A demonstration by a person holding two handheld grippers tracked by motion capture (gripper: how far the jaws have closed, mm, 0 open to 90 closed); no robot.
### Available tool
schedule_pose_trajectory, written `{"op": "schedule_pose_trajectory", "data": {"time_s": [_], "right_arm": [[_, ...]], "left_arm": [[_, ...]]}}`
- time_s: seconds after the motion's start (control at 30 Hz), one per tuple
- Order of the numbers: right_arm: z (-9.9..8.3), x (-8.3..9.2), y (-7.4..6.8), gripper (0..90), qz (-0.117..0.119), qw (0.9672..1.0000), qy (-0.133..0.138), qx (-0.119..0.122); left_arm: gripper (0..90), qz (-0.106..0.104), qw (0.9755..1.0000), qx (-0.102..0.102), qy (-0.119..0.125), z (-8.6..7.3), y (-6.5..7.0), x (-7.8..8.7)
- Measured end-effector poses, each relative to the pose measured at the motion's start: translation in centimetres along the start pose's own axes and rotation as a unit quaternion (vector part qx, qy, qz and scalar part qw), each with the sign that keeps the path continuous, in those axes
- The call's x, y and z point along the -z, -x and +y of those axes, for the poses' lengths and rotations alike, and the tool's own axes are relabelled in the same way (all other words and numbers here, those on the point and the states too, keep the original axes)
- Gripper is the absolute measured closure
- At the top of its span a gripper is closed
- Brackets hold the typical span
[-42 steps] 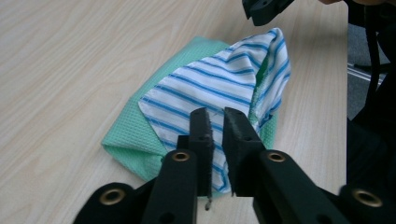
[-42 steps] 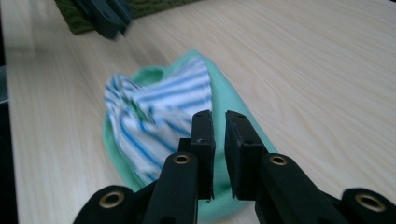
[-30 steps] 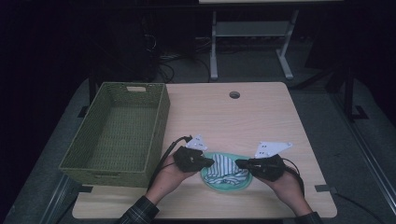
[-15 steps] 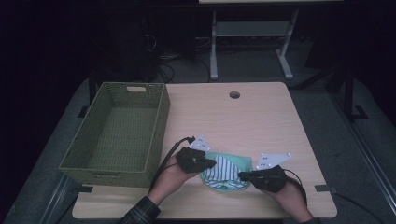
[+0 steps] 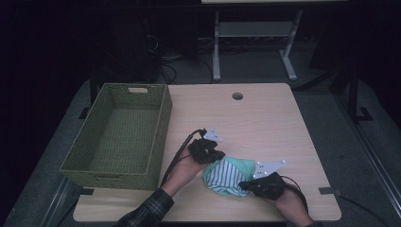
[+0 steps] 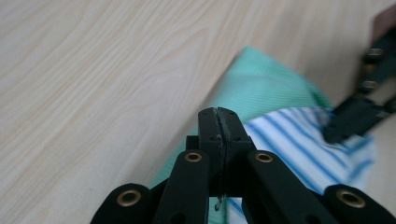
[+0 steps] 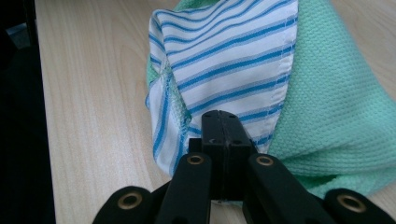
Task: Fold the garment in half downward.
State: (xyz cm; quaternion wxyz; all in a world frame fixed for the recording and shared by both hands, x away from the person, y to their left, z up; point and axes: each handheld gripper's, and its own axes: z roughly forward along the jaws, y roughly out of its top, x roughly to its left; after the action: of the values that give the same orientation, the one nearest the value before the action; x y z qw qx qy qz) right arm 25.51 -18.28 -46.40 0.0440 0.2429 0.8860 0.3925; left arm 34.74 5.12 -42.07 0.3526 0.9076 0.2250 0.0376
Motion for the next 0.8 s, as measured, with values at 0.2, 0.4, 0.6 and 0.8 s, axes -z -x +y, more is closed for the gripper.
{"op": "schedule_pose_trajectory", "data": {"time_s": [0.2,0.4,0.6,0.8], "right_arm": [[-0.1,-0.1,0.0,90.0,0.001,1.0,-0.003,0.004],[-0.1,-0.1,0.0,90.0,-0.002,1.0,-0.005,0.006],[0.6,0.5,0.4,90.0,-0.003,0.9997,0.024,-0.002],[2.0,1.2,2.4,90.0,-0.035,0.9984,0.044,-0.01]], "left_arm": [[89.4,0.009,0.999,0.011,-0.043,-0.8,-0.7,-2.6],[89.7,0.004,0.999,0.015,-0.042,-1.1,-0.8,-3.0],[89.4,0.003,0.9998,0.005,-0.019,-0.9,-0.7,-1.7],[89.5,0.001,0.9999,0.005,-0.014,-1.1,-0.4,-0.3]]}}
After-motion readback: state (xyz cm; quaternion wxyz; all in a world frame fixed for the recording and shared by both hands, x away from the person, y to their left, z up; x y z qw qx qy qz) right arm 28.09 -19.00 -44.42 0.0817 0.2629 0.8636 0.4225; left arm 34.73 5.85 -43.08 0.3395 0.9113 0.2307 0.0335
